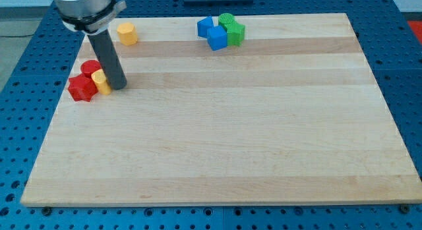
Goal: Push the yellow hexagon into the red circle
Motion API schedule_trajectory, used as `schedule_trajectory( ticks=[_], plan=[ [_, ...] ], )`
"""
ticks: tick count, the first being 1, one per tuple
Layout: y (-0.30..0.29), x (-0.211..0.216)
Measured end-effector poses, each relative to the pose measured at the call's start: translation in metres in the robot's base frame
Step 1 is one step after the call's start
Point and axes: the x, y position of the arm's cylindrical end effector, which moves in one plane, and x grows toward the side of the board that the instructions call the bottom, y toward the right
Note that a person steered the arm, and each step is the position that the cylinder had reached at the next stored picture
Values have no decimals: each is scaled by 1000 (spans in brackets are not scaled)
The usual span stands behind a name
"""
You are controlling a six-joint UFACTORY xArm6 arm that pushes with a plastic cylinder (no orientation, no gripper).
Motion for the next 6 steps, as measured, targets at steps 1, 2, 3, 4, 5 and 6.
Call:
schedule_trajectory(
  ticks=[1, 2, 3, 4, 5, 6],
  plan=[
    [3, -1],
    [17, -39],
    [23, -100],
    [66, -144],
    [77, -179],
    [23, -185]
  ],
)
